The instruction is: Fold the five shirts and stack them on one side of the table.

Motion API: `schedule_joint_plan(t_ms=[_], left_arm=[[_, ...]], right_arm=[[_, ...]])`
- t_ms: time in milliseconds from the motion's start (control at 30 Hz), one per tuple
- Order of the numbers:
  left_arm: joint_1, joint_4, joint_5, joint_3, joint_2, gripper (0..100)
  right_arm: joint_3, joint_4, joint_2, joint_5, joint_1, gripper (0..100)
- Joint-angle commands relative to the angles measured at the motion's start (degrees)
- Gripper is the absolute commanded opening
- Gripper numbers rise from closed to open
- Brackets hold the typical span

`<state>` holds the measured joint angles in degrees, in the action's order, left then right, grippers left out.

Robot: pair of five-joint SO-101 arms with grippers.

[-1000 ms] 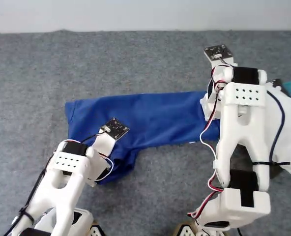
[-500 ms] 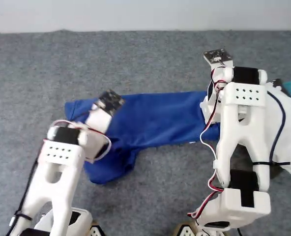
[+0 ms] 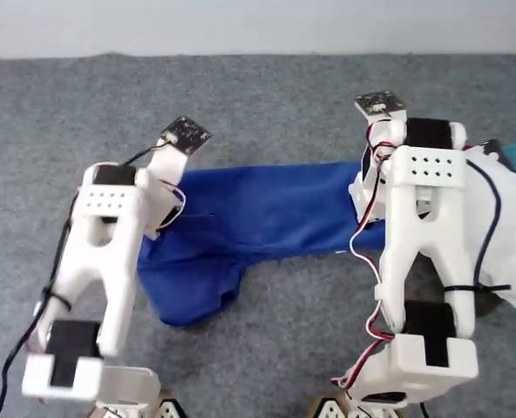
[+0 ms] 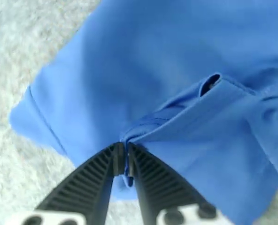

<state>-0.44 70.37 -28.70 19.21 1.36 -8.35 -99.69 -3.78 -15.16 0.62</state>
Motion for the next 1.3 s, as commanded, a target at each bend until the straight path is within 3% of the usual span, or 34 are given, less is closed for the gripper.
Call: schedule_joint_plan(t_ms=[0, 467, 633, 867, 1167, 1267], left_arm=[[0.09, -0.09, -0.88, -5.14, 3.69, 1], [0.26, -0.62, -3.34, -5.67, 5.63, 2], [0.18, -4.22, -3.25, -5.85, 5.63, 2], [0.26, -5.27, -3.16, -5.76, 5.63, 2], [-0.26, -3.43, -3.16, -6.64, 5.54, 33], [-2.2, -3.96, -0.44, -9.98, 5.01, 38]], right_arm=[[-2.11, -1.27, 3.38, 0.7, -0.22, 30.3], [-2.11, -1.27, 3.38, 0.7, -0.31, 30.3], [-2.11, -1.27, 3.38, 0.7, -0.4, 30.3], [-2.11, -2.42, 3.38, 0.79, -4.79, 30.3], [-2.02, -2.42, 9.1, 2.64, -6.81, 30.3], [-0.44, -2.07, 10.42, 2.64, -6.81, 30.3]])
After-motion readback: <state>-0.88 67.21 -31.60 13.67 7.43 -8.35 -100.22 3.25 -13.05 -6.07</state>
